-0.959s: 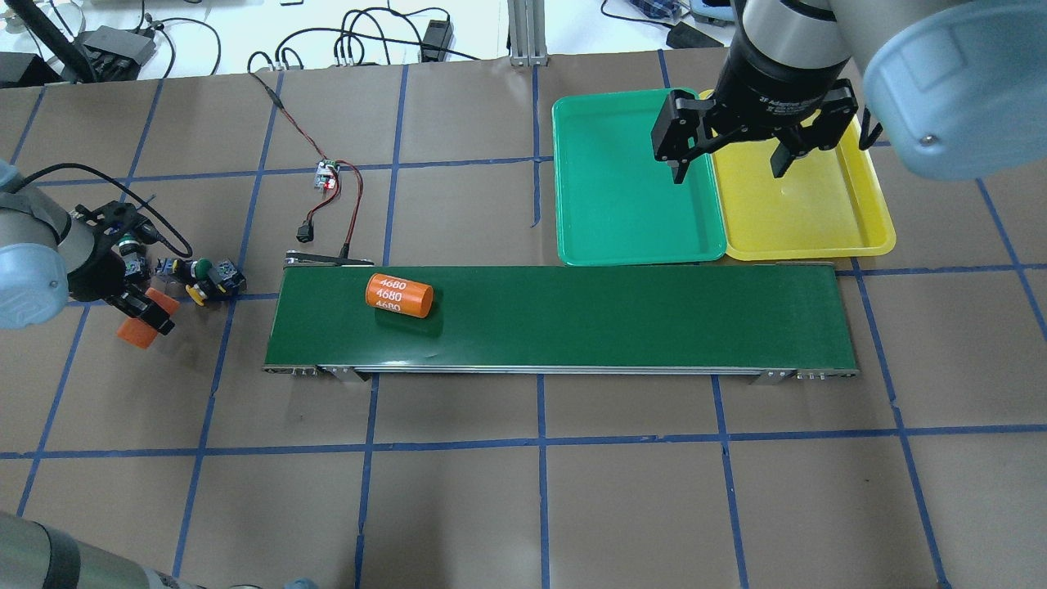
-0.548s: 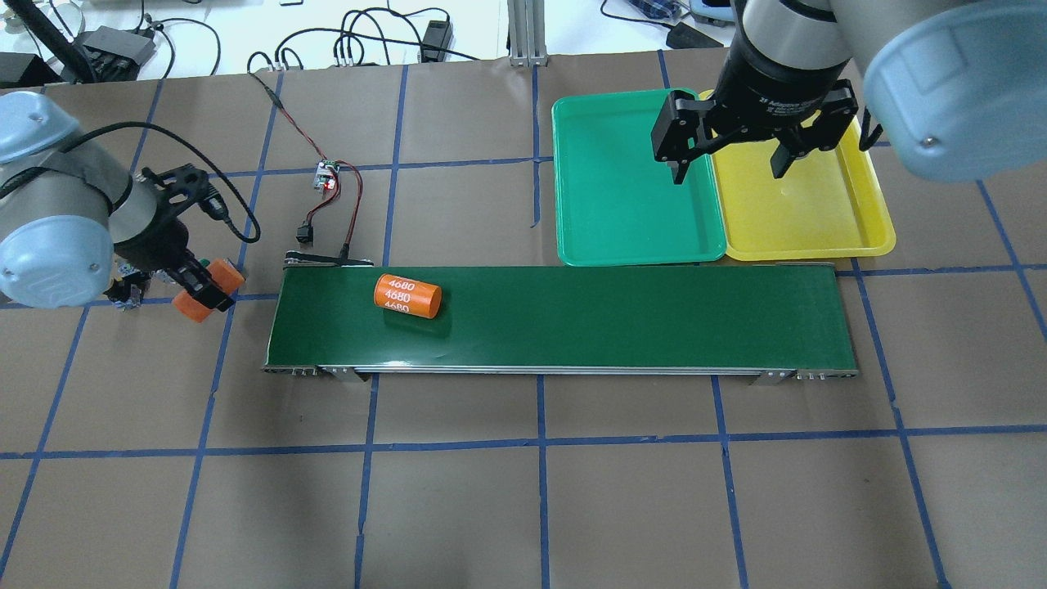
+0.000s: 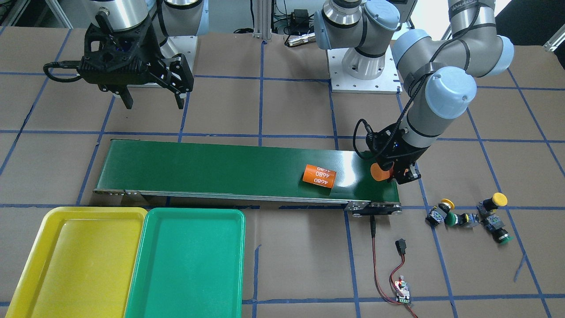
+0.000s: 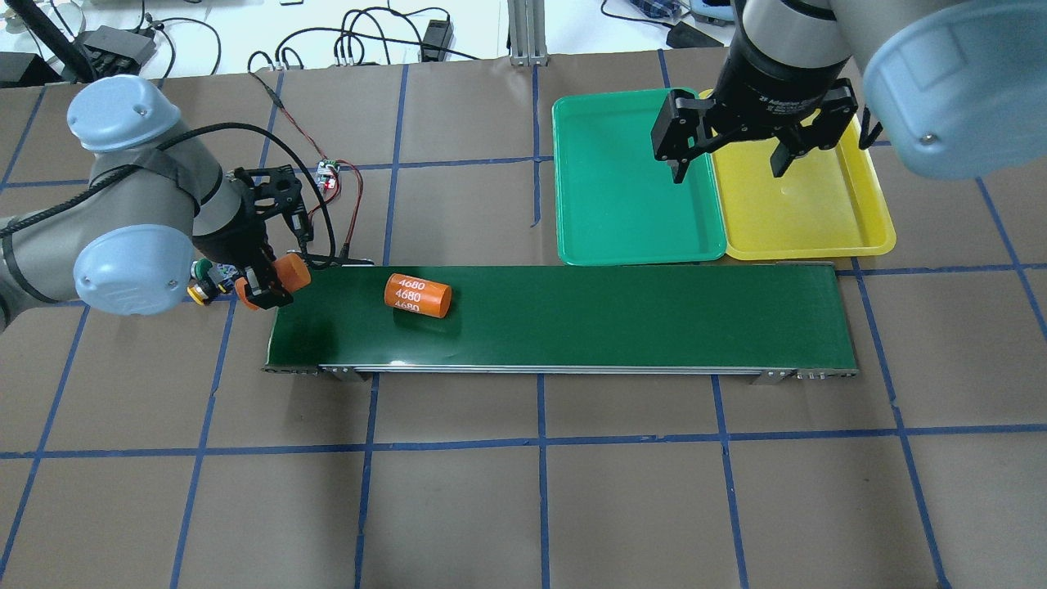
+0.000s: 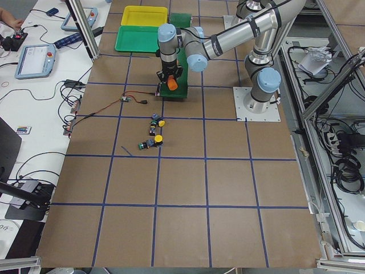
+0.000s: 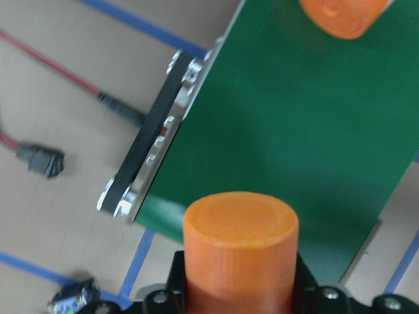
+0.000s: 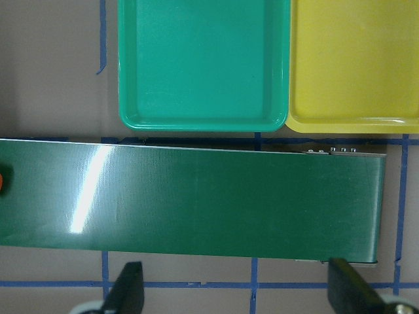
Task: Sort buttons by color to trays
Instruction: 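Carry the second orange cylinder onto the belt and release it, then return the left gripper to the pile and grasp the yellow-capped button, then carry the yellow button to the belt while the right gripper lowers over the belt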
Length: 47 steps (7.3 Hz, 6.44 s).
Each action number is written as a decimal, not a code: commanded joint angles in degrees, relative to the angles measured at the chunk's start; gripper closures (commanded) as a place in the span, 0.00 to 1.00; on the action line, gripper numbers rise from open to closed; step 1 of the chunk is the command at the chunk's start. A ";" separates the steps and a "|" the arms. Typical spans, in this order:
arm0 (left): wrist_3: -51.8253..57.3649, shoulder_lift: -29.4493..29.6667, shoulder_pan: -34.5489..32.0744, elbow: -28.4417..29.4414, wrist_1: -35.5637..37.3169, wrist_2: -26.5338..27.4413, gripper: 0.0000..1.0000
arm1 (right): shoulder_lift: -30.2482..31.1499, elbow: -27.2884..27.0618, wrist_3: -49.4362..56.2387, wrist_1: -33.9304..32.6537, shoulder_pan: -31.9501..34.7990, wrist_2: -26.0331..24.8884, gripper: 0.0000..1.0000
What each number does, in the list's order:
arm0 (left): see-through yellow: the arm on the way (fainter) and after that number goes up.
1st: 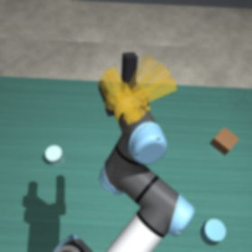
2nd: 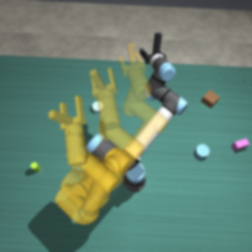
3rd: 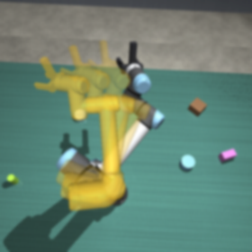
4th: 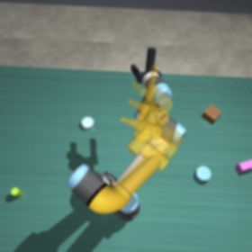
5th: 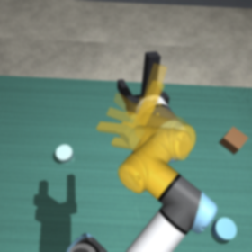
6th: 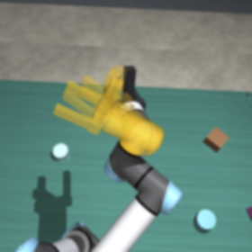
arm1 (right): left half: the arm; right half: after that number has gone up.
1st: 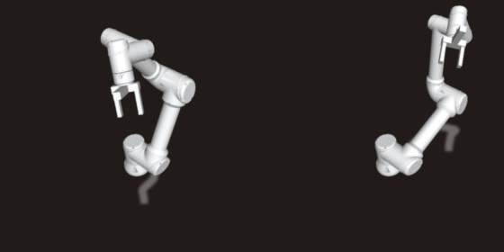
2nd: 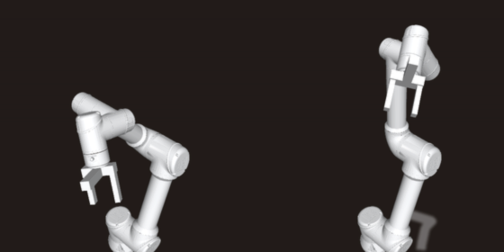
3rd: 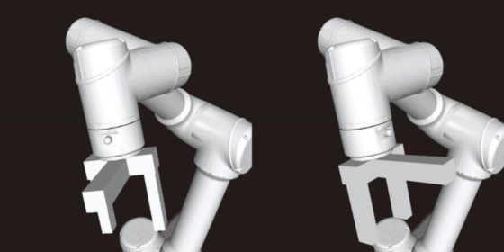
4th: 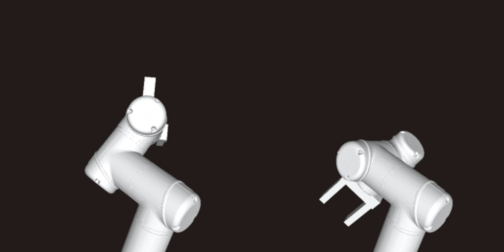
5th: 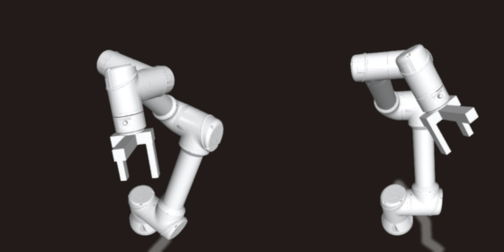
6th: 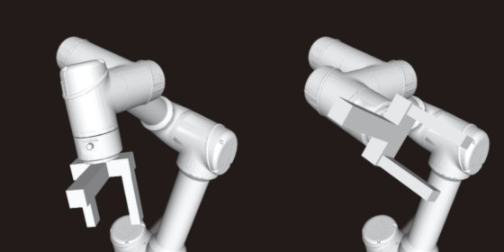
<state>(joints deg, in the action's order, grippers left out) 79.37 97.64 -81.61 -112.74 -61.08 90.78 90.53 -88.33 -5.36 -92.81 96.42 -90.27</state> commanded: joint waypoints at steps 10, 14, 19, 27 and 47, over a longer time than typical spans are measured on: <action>-20.23 -0.61 5.48 3.84 2.81 -3.51 0.00 | 0.00 0.00 0.09 0.00 0.00 0.01 0.00; -39.64 2.11 17.92 5.24 0.09 -2.20 0.00 | 0.00 0.00 0.18 0.00 0.00 0.01 0.00; -48.76 11.07 26.13 13.69 0.52 0.36 0.00 | 0.00 0.00 0.18 -0.09 0.00 0.01 0.00; -55.55 19.52 31.51 14.48 6.15 -5.00 0.00 | 0.00 -4.20 0.44 -0.35 -1.23 0.27 0.00; -55.72 0.35 6.72 1.56 -11.16 -23.16 0.98 | -11.16 -11.95 2.97 -13.36 0.26 0.18 0.00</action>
<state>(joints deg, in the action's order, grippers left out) 22.93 96.97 -75.14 -111.13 -72.39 71.14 79.32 -99.83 -3.92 -105.98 96.09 -90.49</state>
